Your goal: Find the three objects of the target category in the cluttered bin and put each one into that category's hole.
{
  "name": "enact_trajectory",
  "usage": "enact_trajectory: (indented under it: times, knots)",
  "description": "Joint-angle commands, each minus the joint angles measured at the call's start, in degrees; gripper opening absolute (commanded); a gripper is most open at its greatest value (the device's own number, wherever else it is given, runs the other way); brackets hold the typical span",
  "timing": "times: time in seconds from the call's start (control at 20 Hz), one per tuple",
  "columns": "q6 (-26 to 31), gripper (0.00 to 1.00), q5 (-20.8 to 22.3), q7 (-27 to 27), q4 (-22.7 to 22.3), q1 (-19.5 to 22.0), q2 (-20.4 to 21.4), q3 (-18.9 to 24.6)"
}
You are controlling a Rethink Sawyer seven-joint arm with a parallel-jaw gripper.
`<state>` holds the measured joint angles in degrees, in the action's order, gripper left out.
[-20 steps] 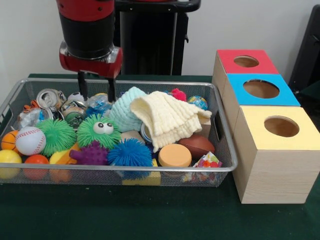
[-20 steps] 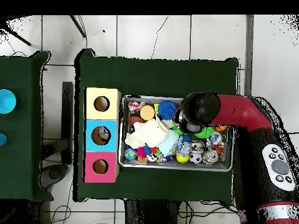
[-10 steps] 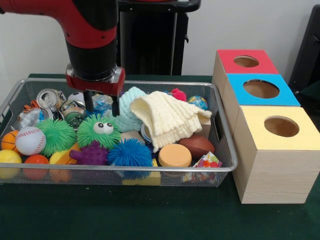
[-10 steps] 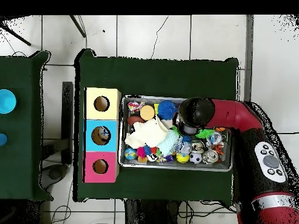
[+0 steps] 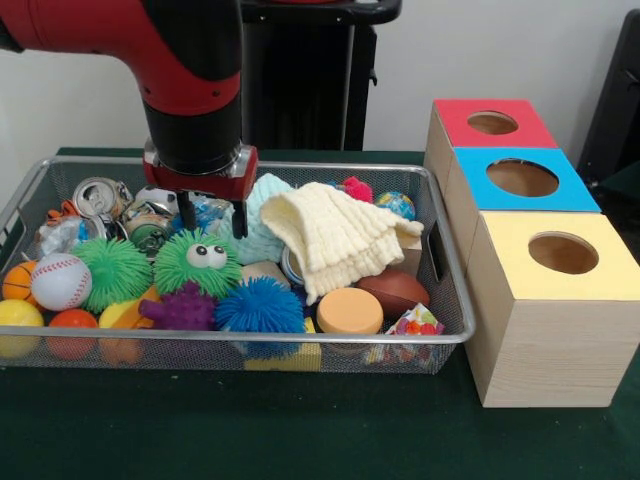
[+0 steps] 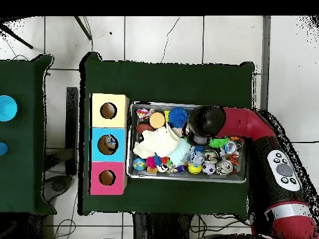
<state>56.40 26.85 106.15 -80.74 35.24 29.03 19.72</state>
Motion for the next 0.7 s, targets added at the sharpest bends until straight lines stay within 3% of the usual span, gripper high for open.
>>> enact_trajectory:
  times: [0.05, 0.3, 0.5, 0.7]
  knots:
    - [9.59, 1.0, -0.29, -9.58, -2.17, 1.41, 4.28, 0.58]
    - [0.2, 1.0, -2.35, -13.84, -12.07, 8.62, 13.73, 3.96]
    - [1.63, 1.0, -4.09, -14.51, -16.32, 11.35, 19.97, 4.59]
    - [2.28, 1.0, -3.84, -12.62, -18.49, 11.73, 20.73, 4.73]
